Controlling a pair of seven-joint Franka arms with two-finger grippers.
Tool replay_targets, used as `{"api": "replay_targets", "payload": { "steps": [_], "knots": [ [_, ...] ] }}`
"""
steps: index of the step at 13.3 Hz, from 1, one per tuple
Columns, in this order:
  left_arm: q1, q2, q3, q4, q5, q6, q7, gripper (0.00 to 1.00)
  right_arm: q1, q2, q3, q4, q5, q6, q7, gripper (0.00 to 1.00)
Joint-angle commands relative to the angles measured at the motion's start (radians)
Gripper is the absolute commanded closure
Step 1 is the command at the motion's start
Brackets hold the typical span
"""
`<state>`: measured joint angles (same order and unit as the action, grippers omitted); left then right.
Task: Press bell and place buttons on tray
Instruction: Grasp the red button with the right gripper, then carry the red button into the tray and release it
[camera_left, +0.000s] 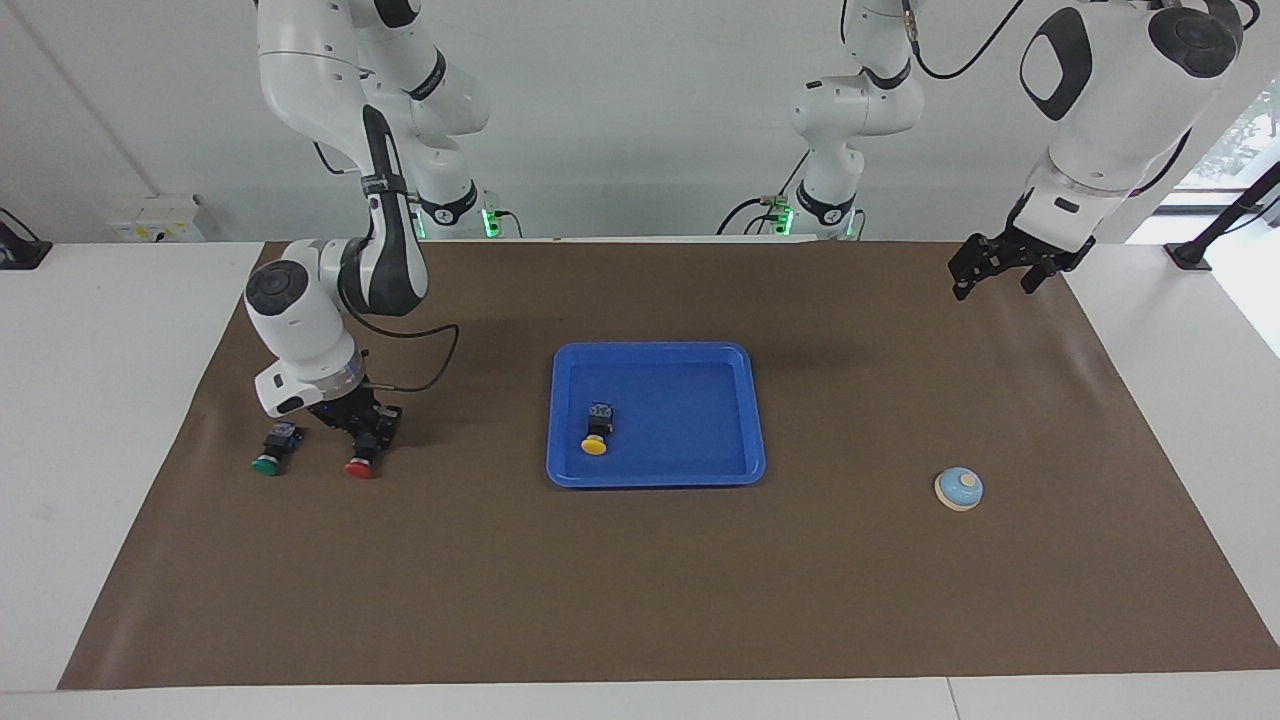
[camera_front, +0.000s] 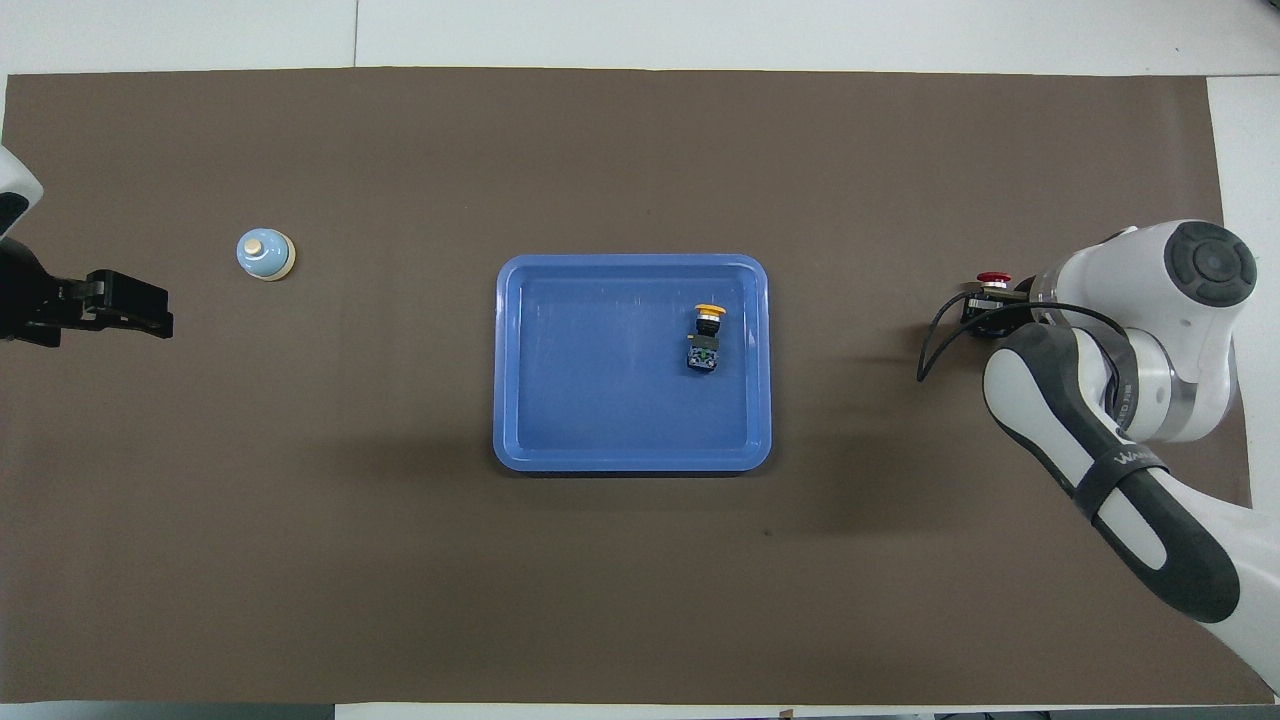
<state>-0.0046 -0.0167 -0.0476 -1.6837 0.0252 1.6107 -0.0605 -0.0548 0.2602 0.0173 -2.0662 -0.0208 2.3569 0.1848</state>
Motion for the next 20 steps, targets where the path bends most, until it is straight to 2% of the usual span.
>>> {"api": "replay_targets", "payload": {
  "steps": [1,3,5,8,11,14,20],
  "knots": [
    [0.003,-0.015,0.002,-0.007,-0.005,0.002,-0.004,0.00,0.071,-0.009,0.007,0.162,-0.007,-0.190,0.027,1.00],
    [0.003,-0.015,0.002,-0.007,-0.005,0.002,-0.004,0.00,0.163,0.037,0.007,0.326,-0.005,-0.333,0.131,1.00],
    [0.003,-0.015,0.002,-0.007,-0.005,0.002,-0.004,0.00,0.277,0.069,0.007,0.443,0.008,-0.430,0.214,1.00],
    [0.003,-0.015,0.002,-0.007,-0.005,0.002,-0.004,0.00,0.455,0.131,0.007,0.567,0.019,-0.505,0.405,1.00],
    [0.003,-0.015,0.002,-0.007,-0.005,0.002,-0.004,0.00,0.573,0.252,0.006,0.676,0.032,-0.515,0.496,1.00],
    [0.003,-0.016,0.002,-0.007,-0.005,0.002,-0.004,0.00,0.627,0.295,0.007,0.648,0.033,-0.400,0.530,1.00],
    [0.003,-0.015,0.002,-0.007,-0.005,0.002,-0.004,0.00,0.659,0.257,0.009,0.394,0.030,-0.170,0.524,1.00]
  ]
}}
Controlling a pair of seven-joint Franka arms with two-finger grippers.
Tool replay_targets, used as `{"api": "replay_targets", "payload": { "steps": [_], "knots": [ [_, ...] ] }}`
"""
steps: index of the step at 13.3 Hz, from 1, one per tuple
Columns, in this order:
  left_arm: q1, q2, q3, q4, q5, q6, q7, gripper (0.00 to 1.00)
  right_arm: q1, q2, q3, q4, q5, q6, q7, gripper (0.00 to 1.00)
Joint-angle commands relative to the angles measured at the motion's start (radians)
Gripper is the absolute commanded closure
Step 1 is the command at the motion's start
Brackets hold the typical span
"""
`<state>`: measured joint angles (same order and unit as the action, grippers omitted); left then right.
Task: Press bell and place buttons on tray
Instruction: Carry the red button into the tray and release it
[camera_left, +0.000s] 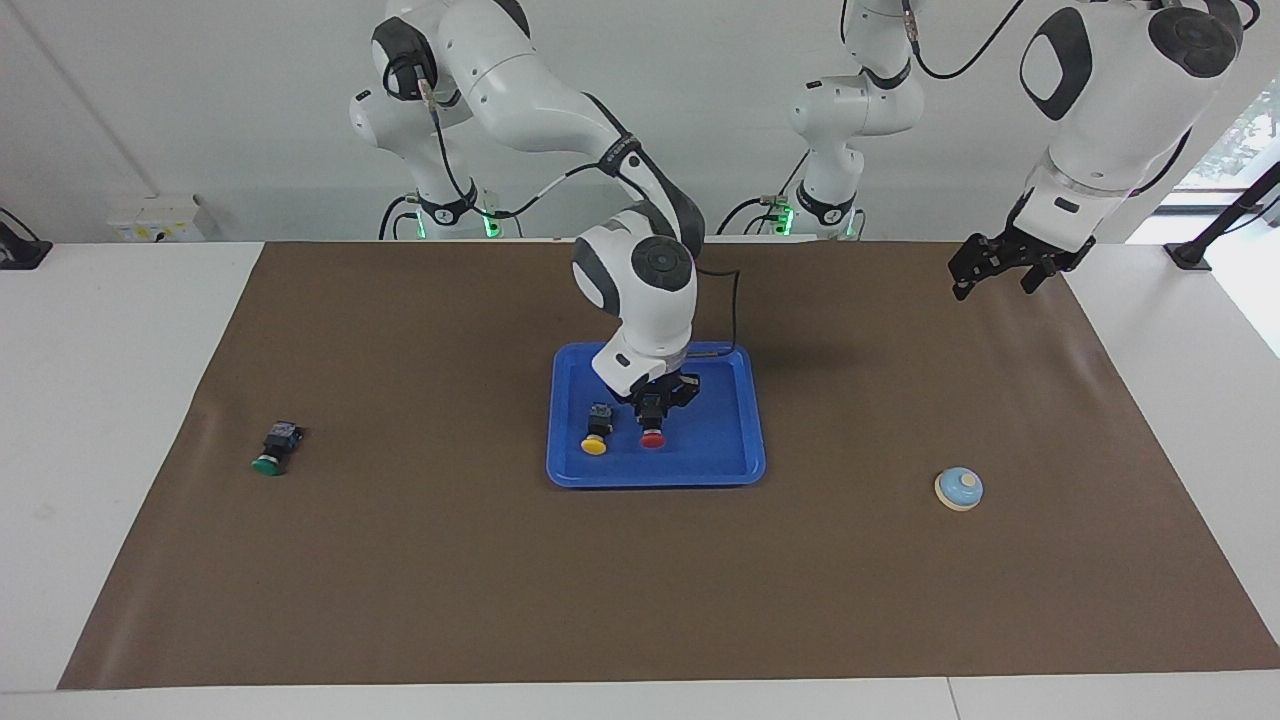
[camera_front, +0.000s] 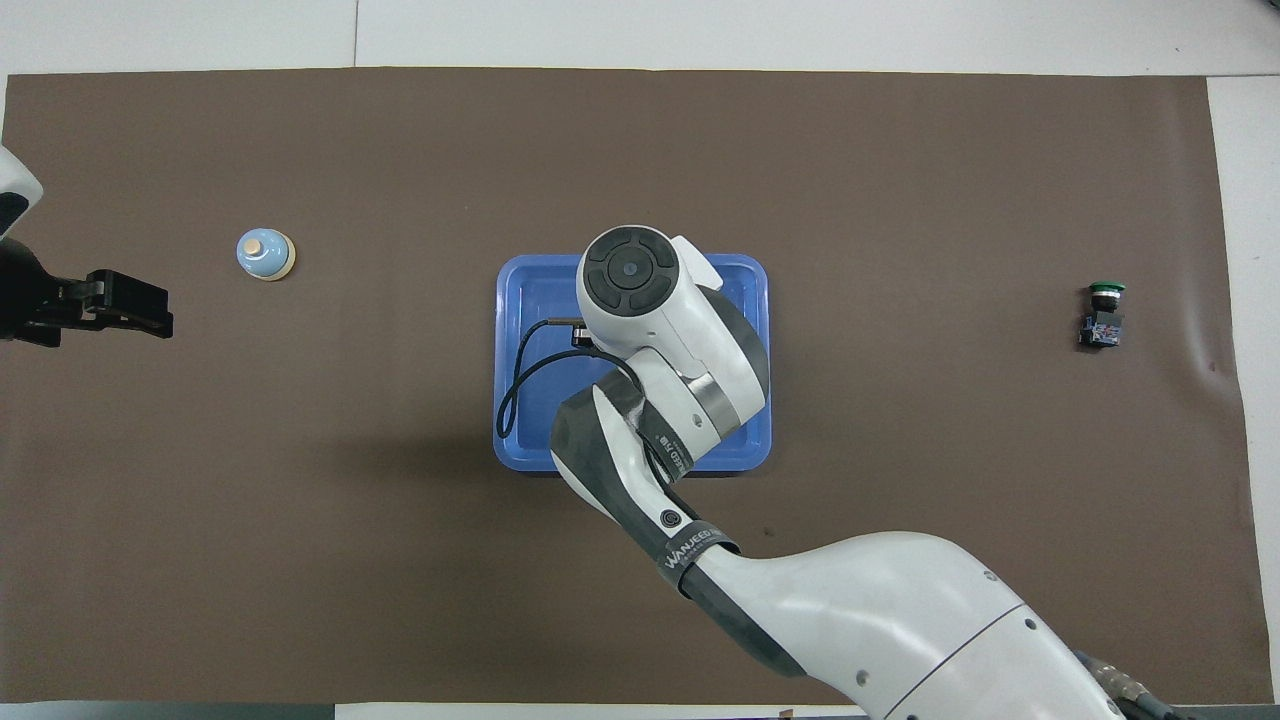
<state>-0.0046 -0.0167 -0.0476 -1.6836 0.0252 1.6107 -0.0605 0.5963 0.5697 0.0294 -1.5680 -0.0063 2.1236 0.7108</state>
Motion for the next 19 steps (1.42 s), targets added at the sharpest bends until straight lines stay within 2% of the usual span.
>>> {"api": "replay_targets", "payload": {
  "steps": [1,4,5,6,9,11,13,15,19],
  "knots": [
    [0.003,-0.015,0.002,-0.007,-0.005,0.002,-0.004,0.00,0.008,-0.059,-0.002,-0.109,0.015,0.056,-0.001,1.00],
    [0.003,-0.015,0.002,-0.007,-0.005,0.002,-0.004,0.00,0.028,-0.063,-0.002,-0.122,0.020,0.059,0.019,1.00],
    [0.003,-0.015,0.002,-0.007,-0.005,0.002,-0.004,0.00,0.028,-0.063,-0.003,-0.122,0.020,0.055,0.030,0.81],
    [0.003,-0.015,0.002,-0.007,-0.005,0.002,-0.004,0.00,0.030,-0.063,-0.003,-0.121,0.020,0.053,0.035,0.01],
    [0.003,-0.015,0.002,-0.007,-0.005,0.002,-0.004,0.00,0.022,-0.065,-0.005,-0.096,0.022,0.035,0.059,0.00],
    [0.003,-0.015,0.002,-0.007,-0.005,0.002,-0.004,0.00,0.007,-0.073,-0.011,-0.023,0.022,-0.078,0.076,0.00],
    [0.003,-0.015,0.002,-0.007,-0.005,0.002,-0.004,0.00,-0.059,-0.121,-0.022,0.009,0.019,-0.158,0.073,0.00],
    [0.003,-0.015,0.002,-0.007,-0.005,0.002,-0.004,0.00,-0.182,-0.200,-0.026,0.008,0.005,-0.215,0.037,0.00],
    [0.003,-0.015,0.002,-0.007,-0.005,0.002,-0.004,0.00,-0.448,-0.267,-0.028,0.002,-0.027,-0.290,-0.265,0.00]
  ]
}}
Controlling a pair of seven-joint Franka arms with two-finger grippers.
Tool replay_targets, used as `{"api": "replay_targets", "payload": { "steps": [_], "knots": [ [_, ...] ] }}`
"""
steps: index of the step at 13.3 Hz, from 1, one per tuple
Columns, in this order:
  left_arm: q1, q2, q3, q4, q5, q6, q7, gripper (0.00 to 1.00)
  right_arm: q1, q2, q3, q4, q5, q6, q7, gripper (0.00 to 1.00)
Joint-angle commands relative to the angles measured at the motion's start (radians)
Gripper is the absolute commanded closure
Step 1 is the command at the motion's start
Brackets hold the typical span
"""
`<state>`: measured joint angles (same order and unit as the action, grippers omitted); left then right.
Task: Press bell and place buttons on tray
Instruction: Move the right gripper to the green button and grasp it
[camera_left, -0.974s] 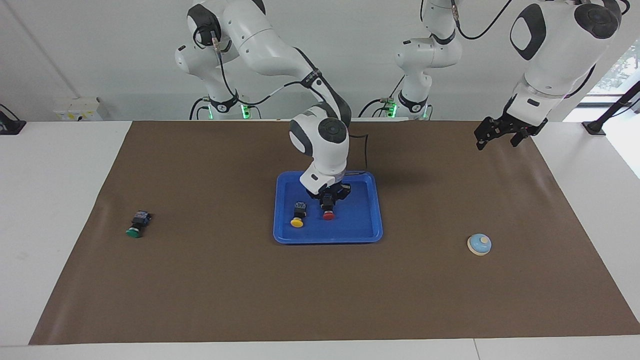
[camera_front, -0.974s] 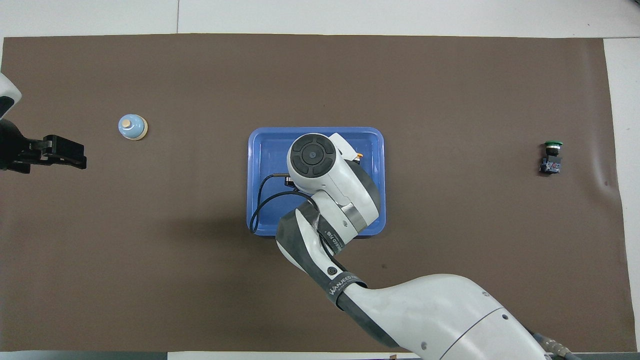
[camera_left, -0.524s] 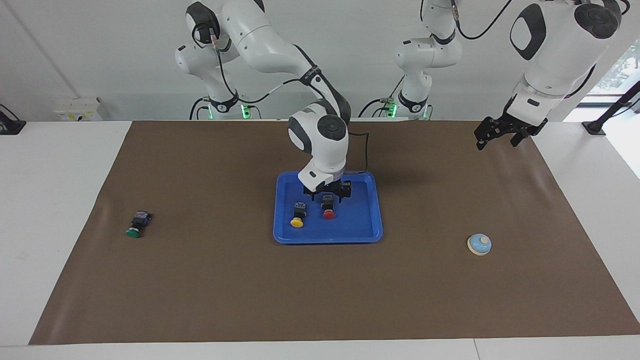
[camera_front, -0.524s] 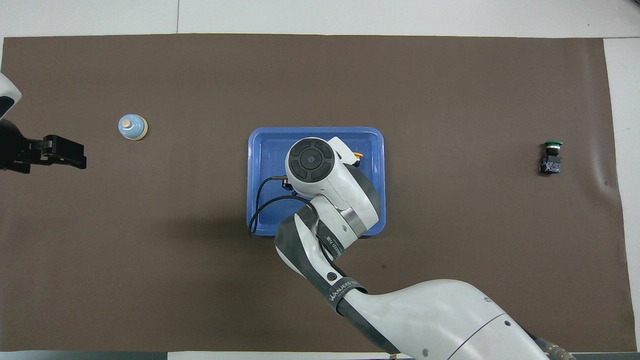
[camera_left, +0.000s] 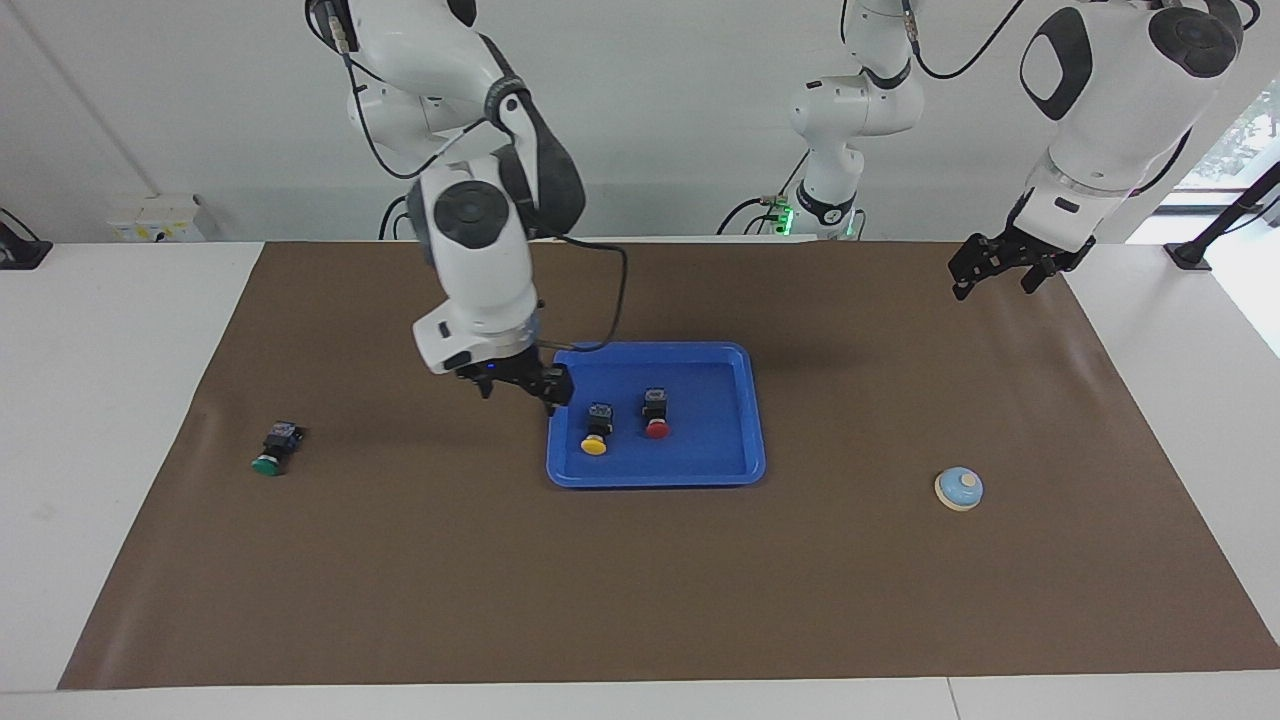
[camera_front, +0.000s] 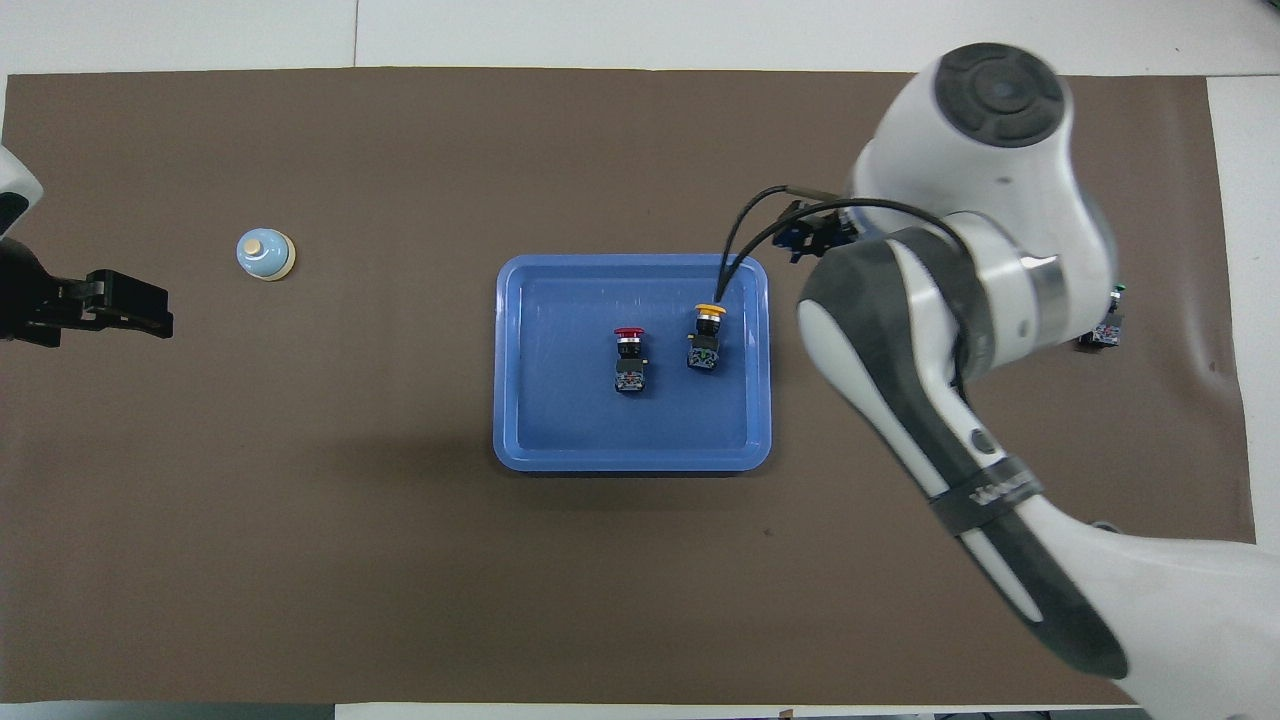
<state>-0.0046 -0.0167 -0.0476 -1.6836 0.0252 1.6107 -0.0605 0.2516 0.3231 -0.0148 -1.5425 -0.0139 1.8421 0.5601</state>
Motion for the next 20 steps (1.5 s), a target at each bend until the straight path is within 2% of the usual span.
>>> {"api": "replay_targets", "payload": {
  "steps": [1,4,7,9,12,20],
  "knots": [
    [0.003,-0.015,0.002,-0.007,-0.005,0.002,-0.004,0.00,-0.159,-0.019,0.016,-0.027,-0.037,-0.007,-0.185,0.00],
    [0.003,-0.015,0.002,-0.007,-0.005,0.002,-0.004,0.00,-0.328,-0.050,0.016,-0.126,-0.038,0.047,-0.394,0.00],
    [0.003,-0.015,0.002,-0.007,-0.005,0.002,-0.004,0.00,-0.480,-0.102,0.016,-0.356,-0.038,0.301,-0.581,0.00],
    [0.003,-0.015,0.002,-0.007,-0.005,0.002,-0.004,0.00,-0.517,-0.105,0.018,-0.451,-0.038,0.420,-0.603,0.00],
    [0.003,-0.015,0.002,-0.007,-0.005,0.002,-0.004,0.00,-0.537,-0.084,0.018,-0.501,-0.038,0.512,-0.608,0.00],
    [0.003,-0.015,0.002,-0.007,-0.005,0.002,-0.004,0.00,-0.540,0.000,0.018,-0.504,-0.035,0.620,-0.611,0.00]
  ]
}}
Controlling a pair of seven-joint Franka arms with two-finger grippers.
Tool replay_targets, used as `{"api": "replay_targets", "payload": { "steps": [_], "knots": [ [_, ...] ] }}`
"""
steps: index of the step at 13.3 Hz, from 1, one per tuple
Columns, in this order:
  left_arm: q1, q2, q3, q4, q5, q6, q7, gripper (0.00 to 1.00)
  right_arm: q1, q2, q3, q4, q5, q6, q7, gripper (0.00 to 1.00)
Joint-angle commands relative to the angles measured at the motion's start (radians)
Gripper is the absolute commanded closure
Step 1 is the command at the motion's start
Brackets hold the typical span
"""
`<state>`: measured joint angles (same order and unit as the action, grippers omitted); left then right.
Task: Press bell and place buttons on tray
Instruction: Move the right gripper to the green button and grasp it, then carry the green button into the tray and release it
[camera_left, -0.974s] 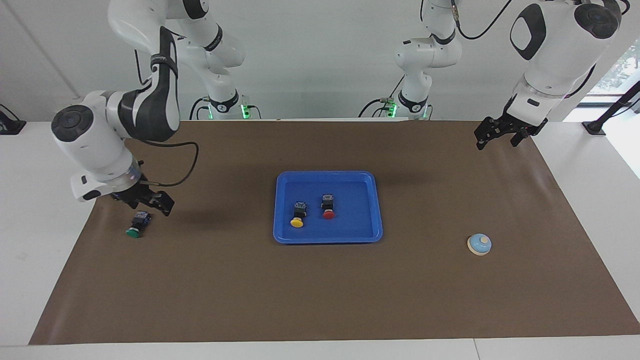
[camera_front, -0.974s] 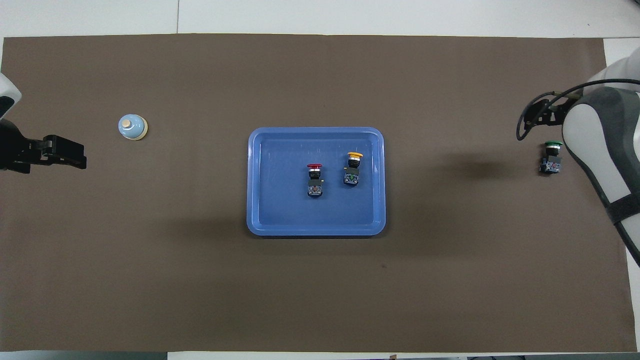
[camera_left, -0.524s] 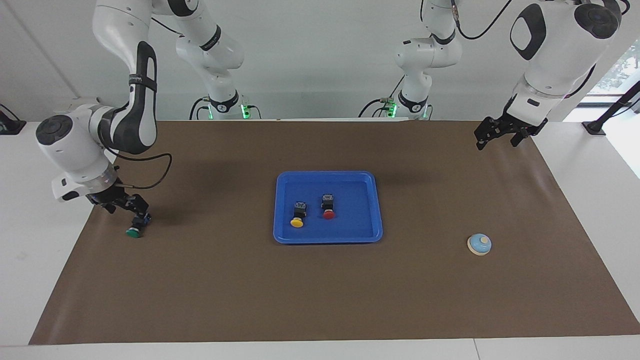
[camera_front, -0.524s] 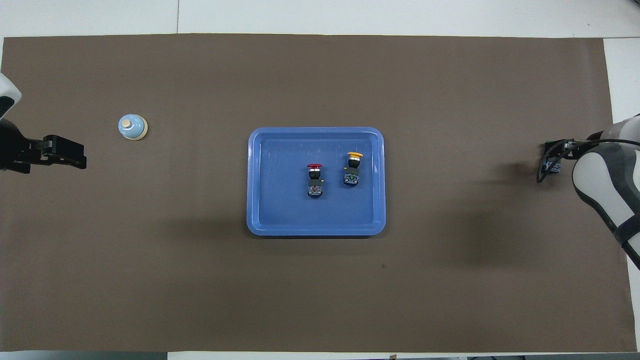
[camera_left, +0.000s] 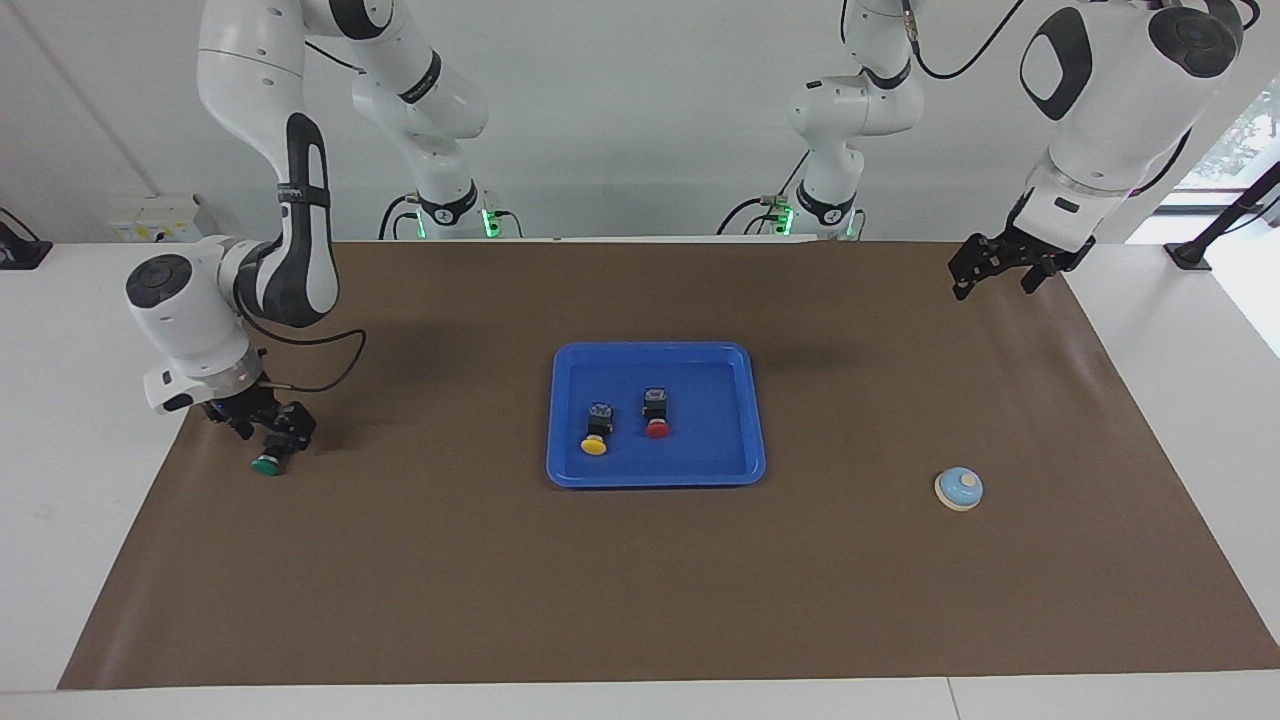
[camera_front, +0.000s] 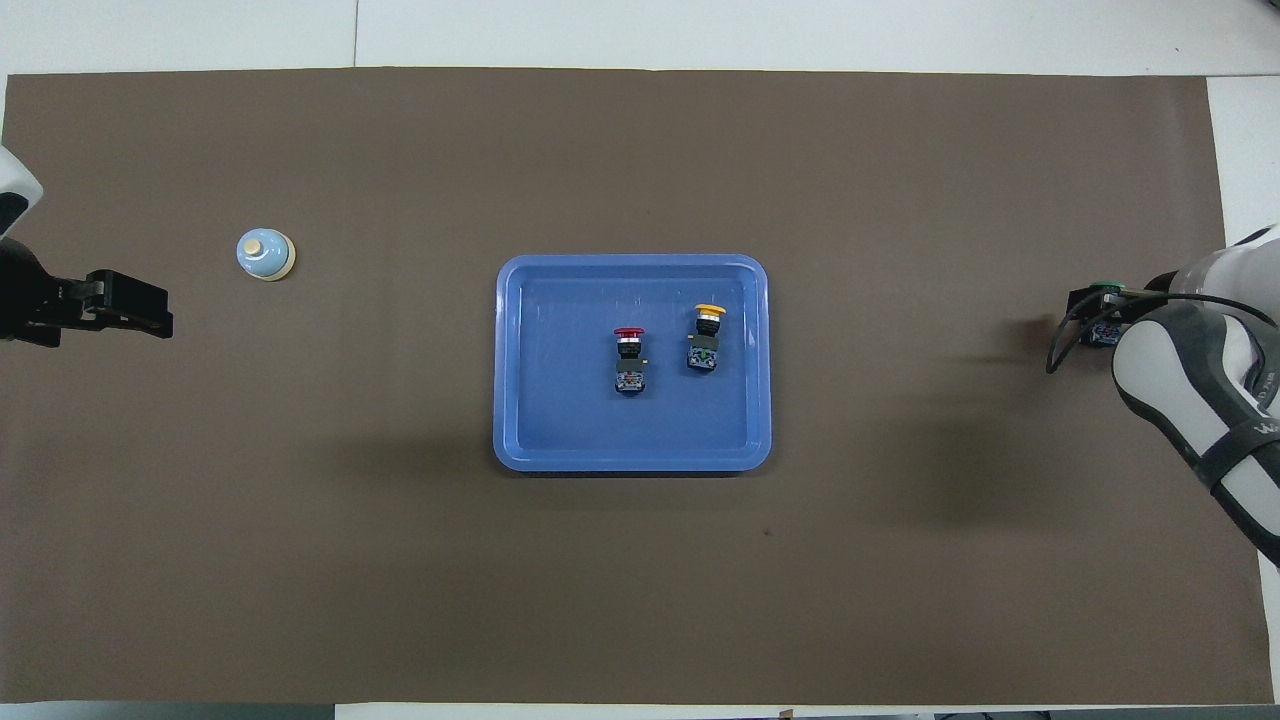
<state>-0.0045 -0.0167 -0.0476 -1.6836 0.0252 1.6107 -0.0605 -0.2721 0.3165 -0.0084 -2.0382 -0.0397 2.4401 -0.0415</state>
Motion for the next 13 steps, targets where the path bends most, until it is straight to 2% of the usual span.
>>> {"api": "replay_targets", "payload": {
  "steps": [1,2,3,4,9,11,13],
  "knots": [
    [0.003,-0.015,0.002,-0.007,-0.005,0.002,-0.004,0.00,-0.016,0.010,0.013,-0.008,-0.008,0.022,-0.011,0.11],
    [0.003,-0.015,0.002,-0.007,-0.005,0.002,-0.004,0.00,-0.016,0.010,0.013,-0.008,-0.008,0.022,-0.012,0.43],
    [0.003,-0.015,0.002,-0.007,-0.005,0.002,-0.004,0.00,-0.015,0.010,0.013,-0.008,-0.009,0.019,-0.015,0.80],
    [0.003,-0.015,0.002,-0.007,-0.005,0.002,-0.004,0.00,-0.012,0.010,0.013,-0.008,-0.009,0.014,-0.018,1.00],
    [0.003,-0.015,0.002,-0.007,-0.005,0.002,-0.004,0.00,0.016,-0.005,0.025,0.035,-0.008,-0.062,-0.012,1.00],
    [0.003,-0.015,0.002,-0.007,-0.005,0.002,-0.004,0.00,0.080,-0.020,0.025,0.116,-0.006,-0.197,0.021,1.00],
    [0.003,-0.015,0.002,-0.007,-0.005,0.002,-0.004,0.00,0.173,-0.019,0.025,0.232,-0.006,-0.358,0.136,1.00]
  ]
}}
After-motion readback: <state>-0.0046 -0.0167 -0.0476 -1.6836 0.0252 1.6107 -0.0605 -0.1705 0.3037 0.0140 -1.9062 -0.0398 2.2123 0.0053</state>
